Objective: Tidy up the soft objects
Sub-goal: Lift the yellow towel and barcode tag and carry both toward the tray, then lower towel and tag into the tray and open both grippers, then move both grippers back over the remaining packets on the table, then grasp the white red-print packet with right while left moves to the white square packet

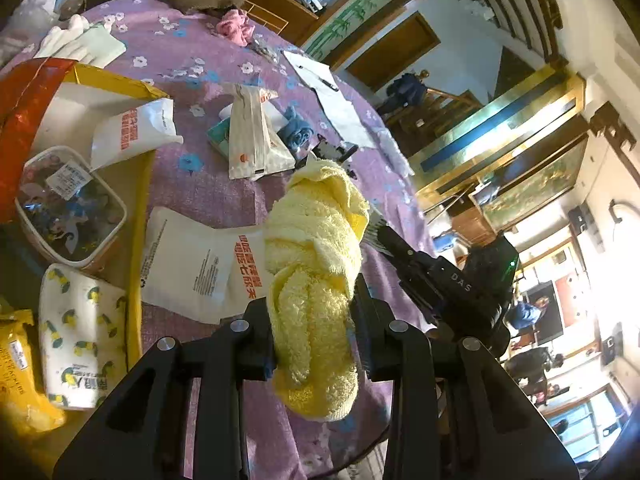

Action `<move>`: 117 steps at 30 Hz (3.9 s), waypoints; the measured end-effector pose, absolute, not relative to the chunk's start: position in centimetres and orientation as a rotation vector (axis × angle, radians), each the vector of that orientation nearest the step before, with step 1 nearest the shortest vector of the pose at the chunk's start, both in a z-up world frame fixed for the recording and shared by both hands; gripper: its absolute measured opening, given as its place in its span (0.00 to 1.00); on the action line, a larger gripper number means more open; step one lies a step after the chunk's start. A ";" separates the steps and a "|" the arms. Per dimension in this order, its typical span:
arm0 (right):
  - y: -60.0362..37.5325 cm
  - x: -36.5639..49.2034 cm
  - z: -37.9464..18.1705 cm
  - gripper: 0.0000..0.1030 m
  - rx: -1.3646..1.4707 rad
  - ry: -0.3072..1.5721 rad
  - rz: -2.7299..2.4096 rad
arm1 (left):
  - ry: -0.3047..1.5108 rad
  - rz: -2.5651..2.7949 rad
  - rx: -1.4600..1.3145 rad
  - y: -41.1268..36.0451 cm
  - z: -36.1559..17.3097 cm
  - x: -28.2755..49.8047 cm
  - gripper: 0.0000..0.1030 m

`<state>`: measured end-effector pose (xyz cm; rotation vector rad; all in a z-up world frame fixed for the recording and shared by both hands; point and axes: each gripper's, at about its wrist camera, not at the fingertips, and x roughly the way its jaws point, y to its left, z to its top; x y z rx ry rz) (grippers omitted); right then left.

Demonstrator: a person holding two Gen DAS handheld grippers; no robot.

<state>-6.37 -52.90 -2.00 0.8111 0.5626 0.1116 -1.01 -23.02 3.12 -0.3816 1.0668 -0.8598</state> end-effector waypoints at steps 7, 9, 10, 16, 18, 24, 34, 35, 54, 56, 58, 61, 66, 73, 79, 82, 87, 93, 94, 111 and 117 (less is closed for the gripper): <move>-49.1 -6.1 1.3 0.11 0.740 0.542 0.197 | 1.025 -0.877 -0.447 -20.0 4.5 -1.0 0.29; -47.5 -5.9 1.8 0.11 0.721 0.546 0.240 | 1.019 -0.876 -0.476 -18.6 5.0 -0.8 0.29; -46.8 -5.7 1.9 0.11 0.713 0.552 0.259 | 1.009 -0.868 -0.489 -17.7 5.3 -0.6 0.29; -41.4 -3.7 2.4 0.11 0.669 0.598 0.401 | 0.925 -0.763 -0.498 -11.7 7.5 -0.9 0.29; -39.9 -3.1 2.4 0.11 0.651 0.614 0.432 | 0.913 -0.724 -0.500 -10.0 7.5 -0.8 0.29; -36.0 -0.4 1.7 0.11 0.570 0.674 0.450 | 0.933 -0.663 -0.514 -7.6 5.7 0.8 0.29; -33.6 4.0 0.0 0.11 0.505 0.751 0.383 | 0.975 -0.655 -0.457 -9.5 4.2 6.9 0.29; -33.3 4.2 -0.2 0.11 0.495 0.752 0.377 | 0.985 -0.654 -0.443 -9.8 3.7 7.6 0.29; -32.7 4.0 -0.9 0.42 0.498 0.777 0.401 | 1.009 -0.613 -0.465 -9.8 2.4 7.9 0.66; -32.8 3.2 -0.4 0.54 0.497 0.757 0.407 | 0.993 -0.619 -0.452 -9.8 3.0 7.1 0.66; -33.0 2.4 0.0 0.55 0.497 0.741 0.440 | 0.969 -0.592 -0.390 -9.8 4.0 5.7 0.66; -33.1 1.3 0.5 0.55 0.481 0.726 0.487 | 0.947 -0.498 -0.281 -10.2 4.7 4.3 0.66; -34.9 0.1 0.4 0.55 0.529 0.713 0.502 | 0.951 -0.459 -0.296 -10.1 4.7 2.9 0.66; -38.6 -1.1 -0.3 0.55 0.609 0.712 0.470 | 0.932 -0.351 -0.181 -10.7 4.9 2.1 0.66; -41.9 -1.8 -1.2 0.55 0.678 0.711 0.415 | 0.962 -0.332 -0.159 -10.6 5.0 1.5 0.66; -42.9 -2.0 -1.3 0.55 0.691 0.706 0.401 | 0.932 -0.336 -0.184 -10.6 5.9 0.9 0.66; -44.0 -2.0 -1.5 0.55 0.712 0.700 0.385 | 0.847 -0.426 -0.217 -12.5 7.4 -0.5 0.66; -45.9 -2.2 -1.5 0.55 0.706 0.695 0.358 | 0.951 -0.654 -0.190 -17.8 6.1 -0.8 0.66; -46.4 -2.2 -1.5 0.55 0.705 0.696 0.345 | 0.980 -0.687 -0.181 -18.8 5.6 -0.9 0.66; -51.3 -1.5 -5.1 0.55 0.781 0.709 0.235 | 1.142 -0.757 -0.083 -24.8 1.0 -0.4 0.66; -51.7 -1.5 -5.7 0.55 0.805 0.720 0.218 | 1.171 -0.756 -0.061 -26.2 -0.1 0.9 0.66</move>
